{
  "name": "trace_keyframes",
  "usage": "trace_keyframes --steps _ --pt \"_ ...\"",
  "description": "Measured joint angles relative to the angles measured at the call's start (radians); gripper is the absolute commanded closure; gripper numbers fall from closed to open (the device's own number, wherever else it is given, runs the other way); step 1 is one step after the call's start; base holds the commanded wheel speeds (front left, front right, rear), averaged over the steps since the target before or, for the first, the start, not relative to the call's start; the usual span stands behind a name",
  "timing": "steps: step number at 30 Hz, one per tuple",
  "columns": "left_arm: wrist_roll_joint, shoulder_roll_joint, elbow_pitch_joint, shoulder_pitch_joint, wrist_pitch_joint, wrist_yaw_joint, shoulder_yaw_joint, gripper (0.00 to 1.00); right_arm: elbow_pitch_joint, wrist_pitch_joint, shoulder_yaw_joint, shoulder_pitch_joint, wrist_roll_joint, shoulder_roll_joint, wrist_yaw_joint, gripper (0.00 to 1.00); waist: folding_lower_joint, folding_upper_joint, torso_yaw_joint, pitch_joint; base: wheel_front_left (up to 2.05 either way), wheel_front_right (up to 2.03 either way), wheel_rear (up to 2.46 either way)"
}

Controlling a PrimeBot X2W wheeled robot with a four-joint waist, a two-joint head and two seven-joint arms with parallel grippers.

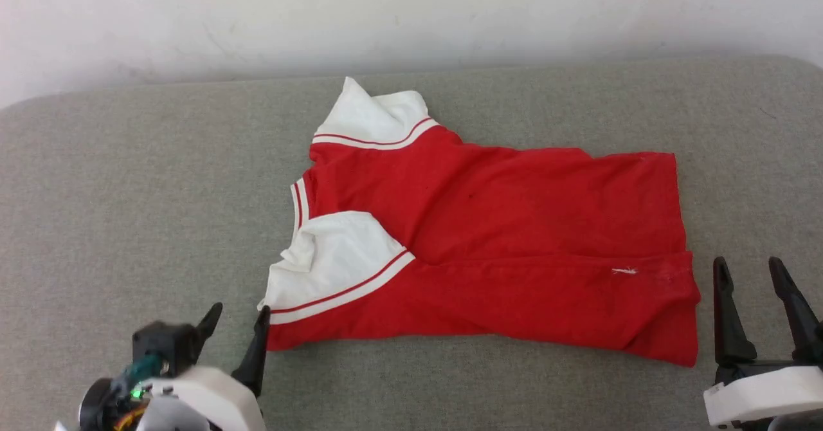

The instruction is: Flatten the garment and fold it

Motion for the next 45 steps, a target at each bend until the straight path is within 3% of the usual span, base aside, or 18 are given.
trace_keyframes --steps 5,15,16,17,25,32,42,43,44,45 --pt "-0.010 0.052 0.054 -0.075 0.171 -0.035 -0.033 0.00 0.006 0.005 0.012 -0.007 0.000 0.002 0.000 0.00 0.0001 0.0000 -0.014 0.027 0.00 0.00 0.00" --pt "-0.161 0.067 0.092 -0.117 0.434 -0.069 -0.044 0.01 0.016 0.018 0.010 -0.007 -0.002 0.004 0.000 0.00 0.0000 0.0000 -0.054 0.066 0.00 0.00 0.00" --pt "-0.172 0.071 0.089 -0.121 0.450 -0.073 -0.043 0.54 0.017 0.021 0.013 -0.008 -0.003 0.004 0.000 0.00 0.0000 0.0000 -0.056 0.068 0.00 0.00 0.00" --pt "-0.180 0.071 0.088 -0.123 0.458 -0.073 -0.041 1.00 0.018 0.023 0.017 -0.008 -0.006 0.004 0.000 0.00 -0.0001 0.0000 -0.058 0.070 0.00 0.00 0.00" --pt "-0.195 0.042 0.098 -0.124 0.418 -0.089 -0.047 1.00 0.013 0.100 0.057 -0.035 -0.022 -0.036 0.000 0.00 0.0000 0.0000 -0.054 0.069 0.00 0.00 0.00" --pt "-0.195 0.028 0.107 -0.125 0.381 -0.090 -0.049 1.00 0.047 0.322 0.035 -0.032 -0.002 -0.067 0.000 0.00 0.0000 0.0000 -0.034 0.078 0.00 0.00 0.00" --pt "-0.195 0.016 0.107 -0.140 0.354 -0.100 -0.053 1.00 0.122 0.526 0.070 -0.028 0.099 -0.065 0.000 0.00 0.0000 0.0000 -0.003 0.116 0.00 0.00 0.00" --pt "-0.196 0.016 0.107 -0.141 0.351 -0.104 -0.053 1.00 0.121 0.540 0.069 -0.029 0.105 -0.066 0.000 0.16 -0.0001 0.0000 -0.001 0.119 0.00 0.00 0.00" --pt "-0.196 0.016 0.107 -0.142 0.349 -0.106 -0.053 1.00 0.120 0.544 0.067 -0.031 0.109 -0.067 0.000 1.00 -0.0001 0.0000 0.000 0.122 0.00 0.00 0.00" --pt "-0.196 0.016 0.107 -0.146 0.346 -0.106 -0.054 1.00 0.119 0.545 0.066 -0.033 0.109 -0.066 0.000 1.00 -0.0001 0.0000 0.002 0.125 0.00 0.00 0.00"
